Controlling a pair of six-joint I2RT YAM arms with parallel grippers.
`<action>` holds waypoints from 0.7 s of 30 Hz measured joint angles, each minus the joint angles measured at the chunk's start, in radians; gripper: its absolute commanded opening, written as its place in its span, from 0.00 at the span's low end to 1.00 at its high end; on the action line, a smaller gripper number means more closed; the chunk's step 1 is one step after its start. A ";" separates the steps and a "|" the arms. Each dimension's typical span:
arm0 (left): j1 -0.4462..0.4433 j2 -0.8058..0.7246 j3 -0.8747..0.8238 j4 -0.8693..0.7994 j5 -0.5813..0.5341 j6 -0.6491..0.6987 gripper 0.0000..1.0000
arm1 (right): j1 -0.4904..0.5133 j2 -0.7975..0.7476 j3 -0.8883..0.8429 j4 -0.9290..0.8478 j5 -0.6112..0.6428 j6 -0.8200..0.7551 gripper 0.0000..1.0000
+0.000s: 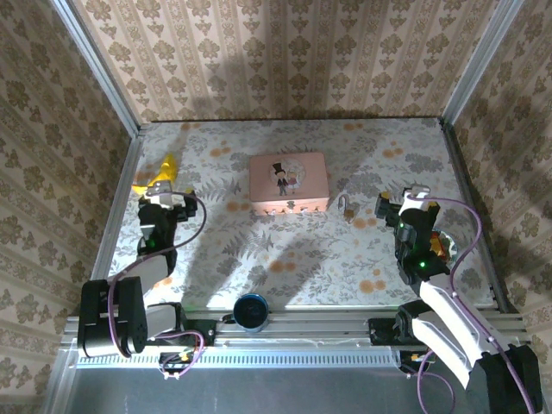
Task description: Unlock the padlock with the key
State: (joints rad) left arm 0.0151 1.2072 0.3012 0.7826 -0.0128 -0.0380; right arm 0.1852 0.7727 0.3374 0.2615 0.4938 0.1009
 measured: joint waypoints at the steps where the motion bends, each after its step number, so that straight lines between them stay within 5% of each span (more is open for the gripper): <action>1: 0.000 0.000 -0.001 0.000 0.006 0.005 1.00 | -0.003 0.000 -0.007 0.006 0.000 -0.001 1.00; 21: 0.006 0.332 -0.038 0.283 0.203 0.103 1.00 | -0.107 0.041 -0.111 0.177 -0.096 0.003 1.00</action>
State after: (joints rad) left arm 0.0216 1.5387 0.2634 1.0653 0.1905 0.0647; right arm 0.0780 0.8135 0.2264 0.4389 0.3981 0.1043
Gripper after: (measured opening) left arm 0.999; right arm 0.998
